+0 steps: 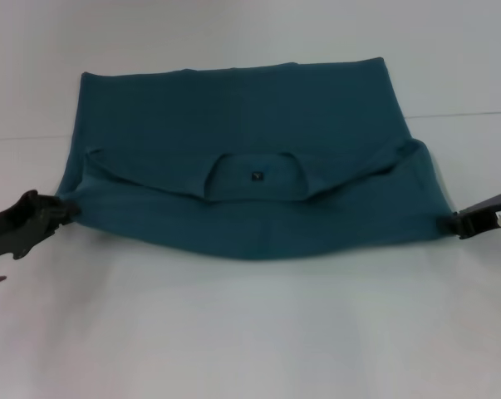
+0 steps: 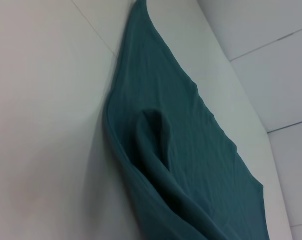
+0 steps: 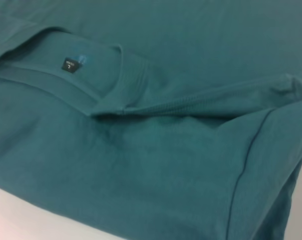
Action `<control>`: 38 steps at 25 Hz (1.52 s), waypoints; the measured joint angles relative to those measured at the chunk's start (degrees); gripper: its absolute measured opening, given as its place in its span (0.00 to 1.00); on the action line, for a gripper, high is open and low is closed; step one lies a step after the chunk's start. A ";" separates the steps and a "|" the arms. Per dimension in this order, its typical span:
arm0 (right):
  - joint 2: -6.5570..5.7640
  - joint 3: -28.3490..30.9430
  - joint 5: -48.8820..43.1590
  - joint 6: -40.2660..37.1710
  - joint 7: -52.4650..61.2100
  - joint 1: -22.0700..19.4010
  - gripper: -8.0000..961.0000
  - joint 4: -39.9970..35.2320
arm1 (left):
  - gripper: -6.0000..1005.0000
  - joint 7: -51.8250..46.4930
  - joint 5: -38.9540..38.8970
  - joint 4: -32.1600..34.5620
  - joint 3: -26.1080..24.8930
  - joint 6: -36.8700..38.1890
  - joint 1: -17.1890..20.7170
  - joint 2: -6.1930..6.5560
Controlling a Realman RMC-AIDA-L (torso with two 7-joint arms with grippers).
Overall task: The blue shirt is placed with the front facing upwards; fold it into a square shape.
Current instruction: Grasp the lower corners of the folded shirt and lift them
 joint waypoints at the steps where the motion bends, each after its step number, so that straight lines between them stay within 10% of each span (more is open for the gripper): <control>1: 0.20 0.01 -0.01 -0.42 -0.03 -0.40 0.08 -0.78 | 0.11 0.68 -0.24 0.01 0.00 0.23 0.25 -0.05; 38: 1.07 8.55 23.54 -19.28 -18.74 -15.95 0.08 -4.34 | 0.12 19.97 -5.00 0.10 -0.73 9.43 7.56 -1.11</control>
